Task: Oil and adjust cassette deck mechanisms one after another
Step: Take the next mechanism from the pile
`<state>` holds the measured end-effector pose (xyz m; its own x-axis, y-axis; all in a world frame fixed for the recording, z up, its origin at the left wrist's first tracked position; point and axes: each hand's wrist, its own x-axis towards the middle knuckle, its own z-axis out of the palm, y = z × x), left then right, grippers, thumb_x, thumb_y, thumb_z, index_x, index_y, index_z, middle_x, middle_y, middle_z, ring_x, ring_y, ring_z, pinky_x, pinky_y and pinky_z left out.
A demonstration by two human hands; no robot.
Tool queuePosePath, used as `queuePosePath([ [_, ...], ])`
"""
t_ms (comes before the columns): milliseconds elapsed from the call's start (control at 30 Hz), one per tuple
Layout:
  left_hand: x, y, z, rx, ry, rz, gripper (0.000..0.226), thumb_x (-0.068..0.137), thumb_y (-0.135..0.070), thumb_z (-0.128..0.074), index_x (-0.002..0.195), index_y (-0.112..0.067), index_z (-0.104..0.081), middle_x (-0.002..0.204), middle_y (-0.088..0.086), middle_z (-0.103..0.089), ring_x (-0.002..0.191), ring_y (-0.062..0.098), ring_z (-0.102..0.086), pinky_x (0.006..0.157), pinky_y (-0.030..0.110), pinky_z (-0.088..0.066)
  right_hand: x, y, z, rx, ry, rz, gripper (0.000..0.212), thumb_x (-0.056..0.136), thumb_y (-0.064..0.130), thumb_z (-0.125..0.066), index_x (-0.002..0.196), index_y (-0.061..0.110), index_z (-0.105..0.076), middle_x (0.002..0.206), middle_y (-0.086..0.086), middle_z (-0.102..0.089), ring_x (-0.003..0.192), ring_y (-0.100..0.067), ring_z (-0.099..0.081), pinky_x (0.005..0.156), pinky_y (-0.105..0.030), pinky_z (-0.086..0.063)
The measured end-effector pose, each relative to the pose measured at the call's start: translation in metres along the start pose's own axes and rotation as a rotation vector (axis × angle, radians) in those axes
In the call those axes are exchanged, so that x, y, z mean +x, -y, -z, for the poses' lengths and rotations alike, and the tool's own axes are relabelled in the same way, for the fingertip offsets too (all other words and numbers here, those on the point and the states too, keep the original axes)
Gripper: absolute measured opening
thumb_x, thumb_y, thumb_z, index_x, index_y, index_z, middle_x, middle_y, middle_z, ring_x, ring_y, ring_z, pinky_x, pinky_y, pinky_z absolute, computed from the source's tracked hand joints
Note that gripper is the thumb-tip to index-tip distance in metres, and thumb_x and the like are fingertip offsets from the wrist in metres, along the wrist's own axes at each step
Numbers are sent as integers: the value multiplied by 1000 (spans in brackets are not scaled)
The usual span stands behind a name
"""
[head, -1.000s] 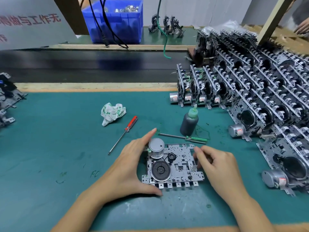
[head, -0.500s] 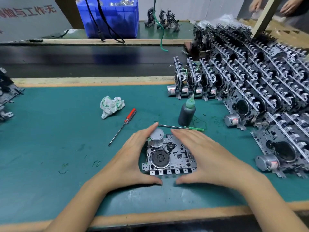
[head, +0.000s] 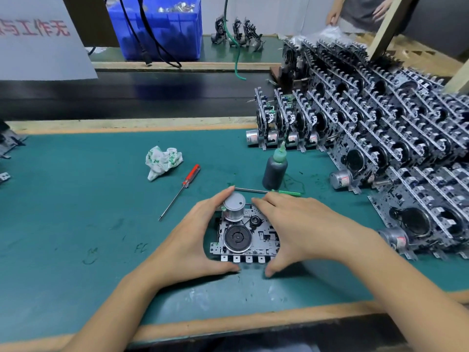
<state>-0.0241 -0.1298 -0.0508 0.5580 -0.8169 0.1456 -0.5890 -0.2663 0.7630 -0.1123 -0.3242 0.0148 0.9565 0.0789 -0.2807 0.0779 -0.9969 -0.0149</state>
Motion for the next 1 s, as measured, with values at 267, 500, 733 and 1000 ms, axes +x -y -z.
queuePosePath([
  [267, 2, -6, 0, -310, -74, 30, 122, 48, -57, -86, 145, -40, -13, 148, -13, -31, 136, 0, -33, 110, 16, -27, -1, -13, 9, 12, -122, 36, 81, 47, 78, -66, 102, 20, -55, 95, 4, -63, 85, -22, -58, 70, -32, -43],
  [500, 15, -21, 4, -1022, 128, 301, 135, 28, -81, -76, 134, -4, -45, 138, 11, -49, 129, 24, -45, 110, 34, -36, -11, -20, -2, 1152, 103, 150, 54, 54, 41, -84, 103, 32, -64, 97, 22, -69, 94, 1, -64, 84, -21, -48],
  [733, 9, -23, -13, -1531, 357, 466, 129, 45, -80, -73, 126, 12, -32, 77, 27, -48, 57, 26, -56, 64, 29, -49, -7, 13, -31, 2021, 440, 398, 101, 60, 50, -82, 130, -11, -42, 101, 8, -68, 99, -10, -66, 84, -26, -53],
  [1000, 5, -20, 0, -1637, 177, 323, 92, 70, -68, -63, 134, -2, -51, 141, 21, -45, 133, 33, -41, 111, 47, -32, 4, 0, -32, 1378, -108, 26, 14, 85, 11, -68, 76, 21, -73, 69, 10, -70, 64, 1, -62, 66, -14, -51],
])
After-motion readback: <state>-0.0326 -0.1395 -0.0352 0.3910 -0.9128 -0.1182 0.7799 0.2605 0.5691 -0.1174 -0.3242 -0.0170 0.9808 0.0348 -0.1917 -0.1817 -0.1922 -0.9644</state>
